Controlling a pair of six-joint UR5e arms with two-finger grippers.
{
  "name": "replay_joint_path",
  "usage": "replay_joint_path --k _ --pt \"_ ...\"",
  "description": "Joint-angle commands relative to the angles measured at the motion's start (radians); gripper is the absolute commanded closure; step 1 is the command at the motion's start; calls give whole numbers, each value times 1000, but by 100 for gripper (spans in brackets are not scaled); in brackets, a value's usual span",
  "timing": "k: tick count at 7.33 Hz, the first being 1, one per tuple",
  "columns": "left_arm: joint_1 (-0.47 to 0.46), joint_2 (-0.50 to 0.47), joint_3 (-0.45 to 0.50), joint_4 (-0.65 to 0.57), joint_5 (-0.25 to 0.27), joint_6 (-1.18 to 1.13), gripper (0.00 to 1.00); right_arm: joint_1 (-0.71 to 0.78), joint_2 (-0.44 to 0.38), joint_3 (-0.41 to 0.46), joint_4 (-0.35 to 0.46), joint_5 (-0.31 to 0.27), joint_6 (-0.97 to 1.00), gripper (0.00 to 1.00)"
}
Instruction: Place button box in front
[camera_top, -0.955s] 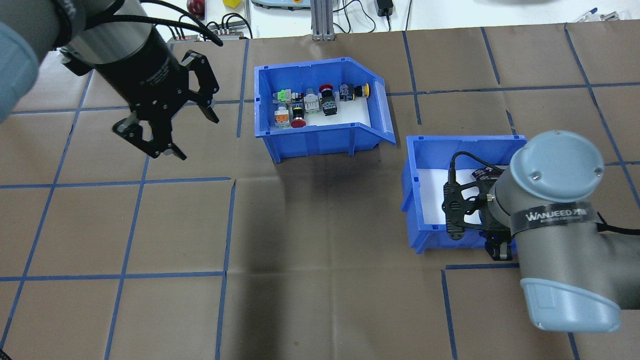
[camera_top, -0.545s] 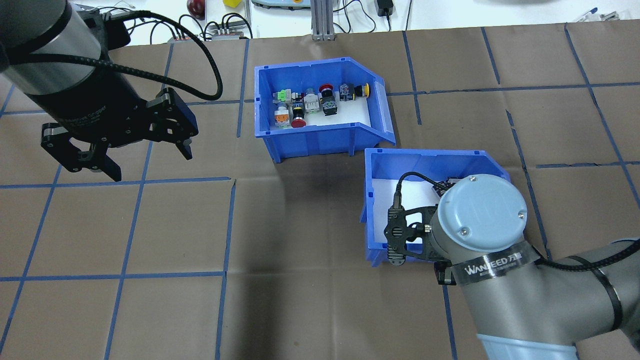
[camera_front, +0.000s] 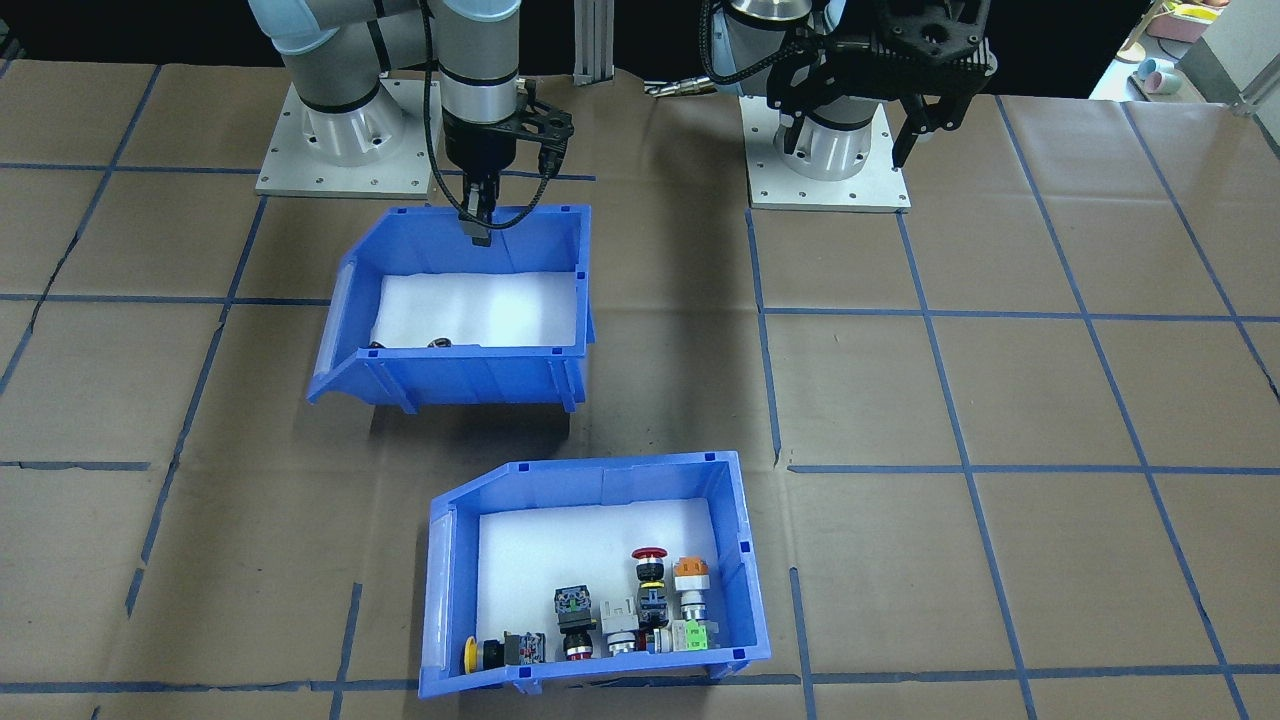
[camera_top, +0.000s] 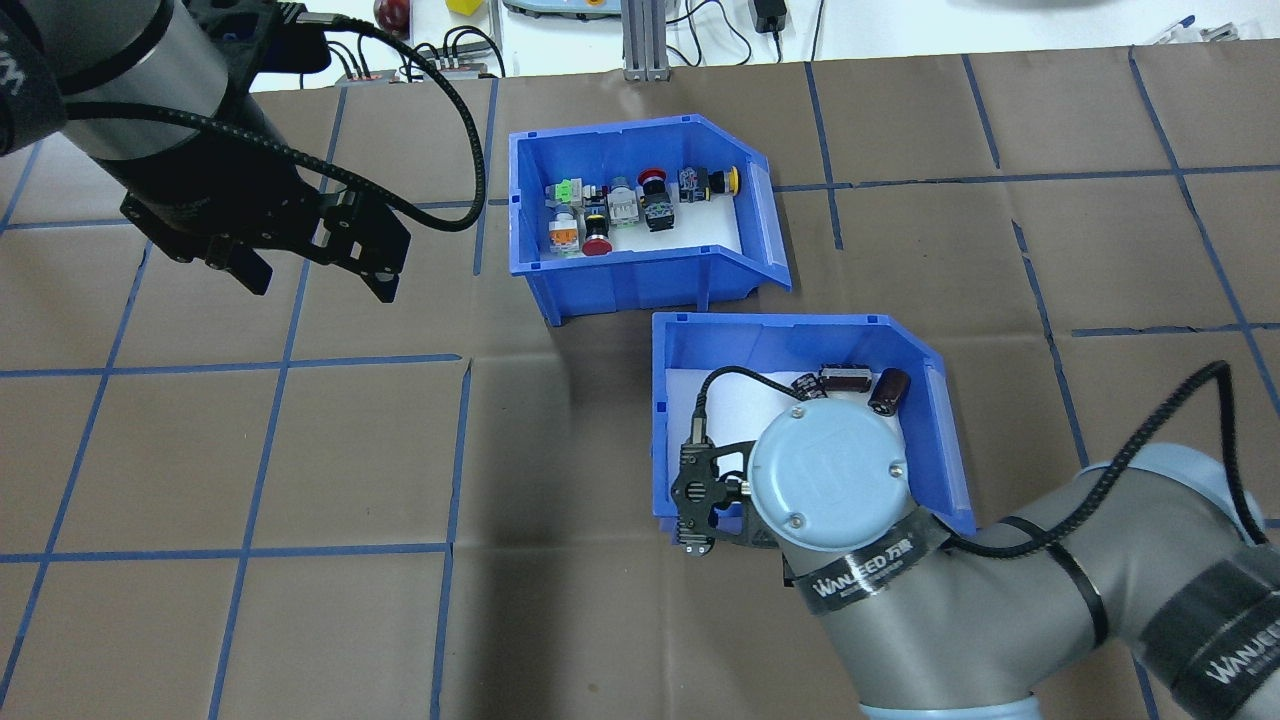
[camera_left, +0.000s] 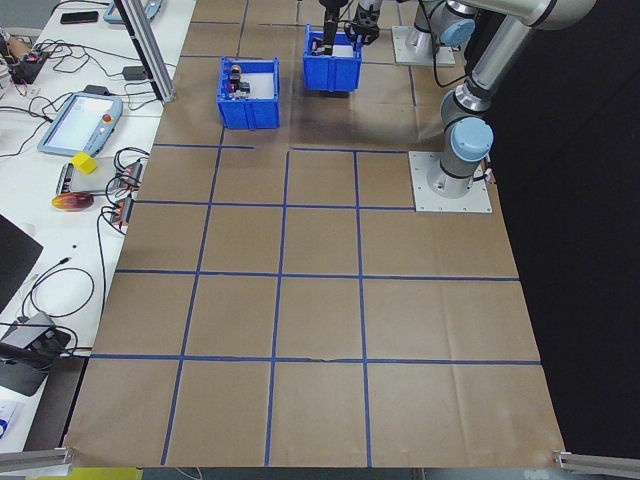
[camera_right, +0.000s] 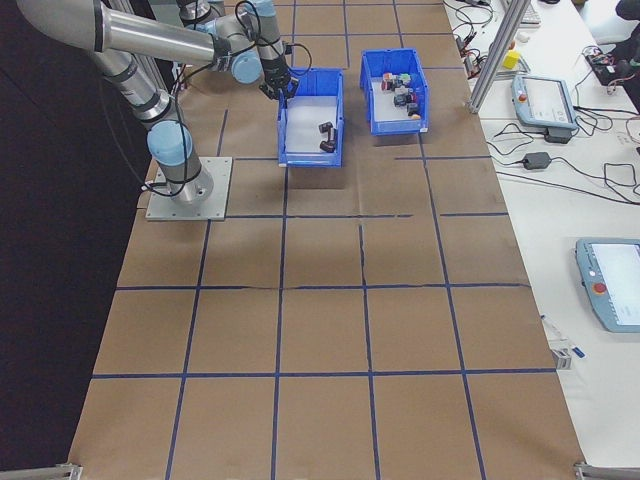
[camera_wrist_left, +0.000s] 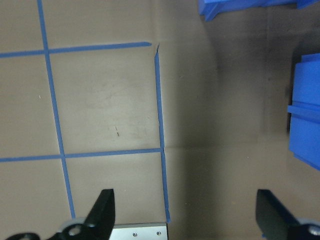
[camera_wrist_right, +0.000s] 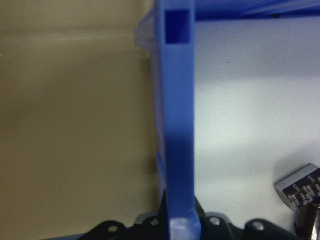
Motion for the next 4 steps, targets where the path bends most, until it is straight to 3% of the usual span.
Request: replay_joint_path --k 1,4 --pt "0 -10 -1 16 6 15 0 98 124 -46 -13 -46 65 90" --pt "-1 -12 -1 18 7 14 0 152 161 -82 -15 -45 119 90"
